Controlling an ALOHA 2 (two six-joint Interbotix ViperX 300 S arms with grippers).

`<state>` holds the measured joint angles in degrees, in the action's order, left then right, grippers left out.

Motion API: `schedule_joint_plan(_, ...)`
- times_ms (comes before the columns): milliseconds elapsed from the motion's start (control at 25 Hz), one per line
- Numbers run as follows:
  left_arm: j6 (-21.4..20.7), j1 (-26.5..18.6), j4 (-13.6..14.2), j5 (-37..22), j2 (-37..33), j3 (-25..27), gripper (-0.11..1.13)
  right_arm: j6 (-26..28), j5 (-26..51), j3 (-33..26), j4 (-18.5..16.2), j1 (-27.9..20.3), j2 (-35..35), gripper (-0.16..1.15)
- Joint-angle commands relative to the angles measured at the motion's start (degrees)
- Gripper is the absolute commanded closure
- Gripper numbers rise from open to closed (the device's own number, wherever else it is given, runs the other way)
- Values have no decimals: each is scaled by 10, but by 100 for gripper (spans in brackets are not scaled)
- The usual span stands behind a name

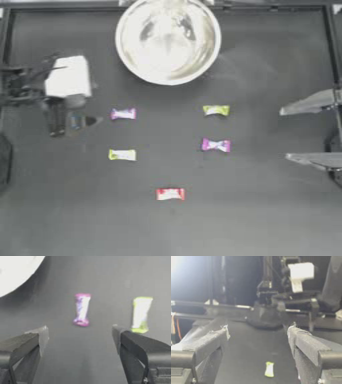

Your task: Put candies in bowl

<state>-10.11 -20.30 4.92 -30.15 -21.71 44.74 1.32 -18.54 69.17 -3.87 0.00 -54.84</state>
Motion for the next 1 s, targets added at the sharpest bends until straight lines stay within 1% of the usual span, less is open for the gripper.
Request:
schedule_joint_plan(40,-16,-9,1,-2,57,-41,-1,0,-2,-6,5,0,6,-1)
schedule_joint_plan(240,-40,-13,-1,-2,127,-71,-1,0,-1,-6,5,0,7,-1)
schedule_joint_plan(400,-53,-20,-2,4,166,-88,-1,0,1,-6,5,0,6,-1)
schedule_joint_plan(1000,-58,-27,-3,47,247,-98,-1,0,0,-6,5,0,18,-1)
